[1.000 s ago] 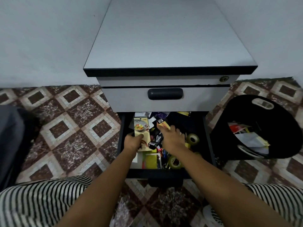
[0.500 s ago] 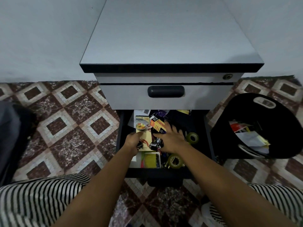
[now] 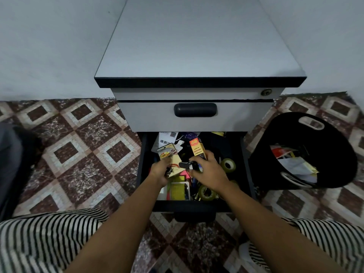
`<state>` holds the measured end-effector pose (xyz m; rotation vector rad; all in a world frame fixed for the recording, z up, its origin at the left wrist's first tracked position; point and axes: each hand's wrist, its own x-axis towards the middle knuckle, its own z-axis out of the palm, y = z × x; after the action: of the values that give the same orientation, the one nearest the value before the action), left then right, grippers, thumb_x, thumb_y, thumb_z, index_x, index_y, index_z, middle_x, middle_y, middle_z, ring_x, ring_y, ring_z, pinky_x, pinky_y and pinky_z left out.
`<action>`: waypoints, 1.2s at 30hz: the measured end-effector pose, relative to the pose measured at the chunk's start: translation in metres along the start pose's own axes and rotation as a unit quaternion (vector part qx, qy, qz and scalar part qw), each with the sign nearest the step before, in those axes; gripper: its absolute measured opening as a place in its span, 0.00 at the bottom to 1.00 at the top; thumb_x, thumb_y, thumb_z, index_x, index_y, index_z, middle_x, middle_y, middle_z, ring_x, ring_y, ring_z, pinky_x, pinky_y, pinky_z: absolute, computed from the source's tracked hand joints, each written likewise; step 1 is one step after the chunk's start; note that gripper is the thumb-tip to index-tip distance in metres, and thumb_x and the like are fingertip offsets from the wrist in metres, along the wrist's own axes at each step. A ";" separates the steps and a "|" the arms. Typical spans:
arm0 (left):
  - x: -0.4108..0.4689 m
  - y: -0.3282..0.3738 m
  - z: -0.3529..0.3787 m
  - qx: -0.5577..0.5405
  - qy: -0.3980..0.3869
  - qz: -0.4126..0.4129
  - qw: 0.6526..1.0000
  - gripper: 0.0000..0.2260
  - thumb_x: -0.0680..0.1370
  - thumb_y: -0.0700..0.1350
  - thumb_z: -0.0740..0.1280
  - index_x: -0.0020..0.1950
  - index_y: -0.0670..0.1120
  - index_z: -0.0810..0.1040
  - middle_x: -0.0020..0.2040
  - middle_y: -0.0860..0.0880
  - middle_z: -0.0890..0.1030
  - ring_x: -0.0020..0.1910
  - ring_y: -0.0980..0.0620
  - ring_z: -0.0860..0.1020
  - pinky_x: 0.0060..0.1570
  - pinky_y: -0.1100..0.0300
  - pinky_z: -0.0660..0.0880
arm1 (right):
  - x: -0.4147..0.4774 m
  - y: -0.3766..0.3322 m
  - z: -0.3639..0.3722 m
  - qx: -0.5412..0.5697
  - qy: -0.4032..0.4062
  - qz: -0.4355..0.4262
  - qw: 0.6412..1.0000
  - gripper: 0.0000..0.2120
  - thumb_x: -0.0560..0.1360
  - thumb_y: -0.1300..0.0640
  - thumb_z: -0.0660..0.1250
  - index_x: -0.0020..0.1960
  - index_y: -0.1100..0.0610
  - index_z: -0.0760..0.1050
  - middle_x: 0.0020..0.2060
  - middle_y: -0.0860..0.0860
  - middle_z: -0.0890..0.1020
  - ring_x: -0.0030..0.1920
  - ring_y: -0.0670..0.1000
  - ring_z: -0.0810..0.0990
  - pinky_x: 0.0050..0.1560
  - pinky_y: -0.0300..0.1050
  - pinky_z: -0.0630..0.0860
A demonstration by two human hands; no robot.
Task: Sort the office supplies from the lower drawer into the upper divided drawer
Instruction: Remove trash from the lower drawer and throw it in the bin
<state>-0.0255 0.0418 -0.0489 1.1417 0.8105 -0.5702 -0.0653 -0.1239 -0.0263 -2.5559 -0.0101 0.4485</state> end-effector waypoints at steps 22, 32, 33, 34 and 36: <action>-0.002 -0.008 -0.006 0.074 -0.055 -0.006 0.996 0.04 0.78 0.43 0.62 0.51 0.44 0.74 0.41 0.45 0.77 0.38 0.48 0.76 0.36 0.57 0.72 | 0.032 -0.024 -0.005 0.355 0.016 0.318 0.879 0.18 0.77 0.53 0.64 0.60 0.65 0.72 0.53 0.58 0.77 0.57 0.57 0.76 0.57 0.48 0.73; -0.019 0.002 -0.014 0.045 -0.108 0.017 0.993 0.15 0.79 0.41 0.61 0.66 0.42 0.69 0.48 0.42 0.79 0.42 0.45 0.79 0.33 0.55 0.80 | 0.026 -0.029 -0.009 0.345 -0.006 0.277 0.897 0.29 0.69 0.56 0.73 0.66 0.61 0.66 0.59 0.58 0.76 0.59 0.57 0.75 0.58 0.49 0.74; -0.021 0.003 -0.013 0.043 -0.116 0.015 0.992 0.14 0.79 0.40 0.61 0.65 0.42 0.69 0.47 0.43 0.79 0.40 0.46 0.80 0.33 0.55 0.80 | 0.023 -0.028 -0.010 0.345 0.005 0.274 0.898 0.26 0.70 0.58 0.73 0.64 0.62 0.68 0.57 0.58 0.77 0.57 0.57 0.76 0.55 0.48 0.74; -0.023 0.003 -0.013 0.049 -0.118 0.016 0.992 0.12 0.79 0.40 0.61 0.62 0.41 0.70 0.44 0.43 0.80 0.38 0.47 0.80 0.34 0.56 0.80 | 0.018 -0.027 -0.014 0.350 0.013 0.270 0.897 0.24 0.70 0.60 0.72 0.63 0.62 0.69 0.55 0.58 0.77 0.55 0.56 0.77 0.51 0.46 0.74; -0.029 0.003 -0.011 0.062 -0.133 0.008 0.989 0.06 0.79 0.39 0.60 0.53 0.41 0.74 0.37 0.46 0.81 0.31 0.50 0.80 0.33 0.59 0.78 | 0.008 -0.024 -0.021 0.370 0.019 0.259 0.892 0.21 0.70 0.62 0.71 0.61 0.63 0.70 0.51 0.58 0.78 0.48 0.54 0.77 0.44 0.44 0.72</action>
<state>-0.0433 0.0529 -0.0256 1.1548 0.5405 -0.7506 -0.0490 -0.1133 0.0001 -1.7762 0.7310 0.4768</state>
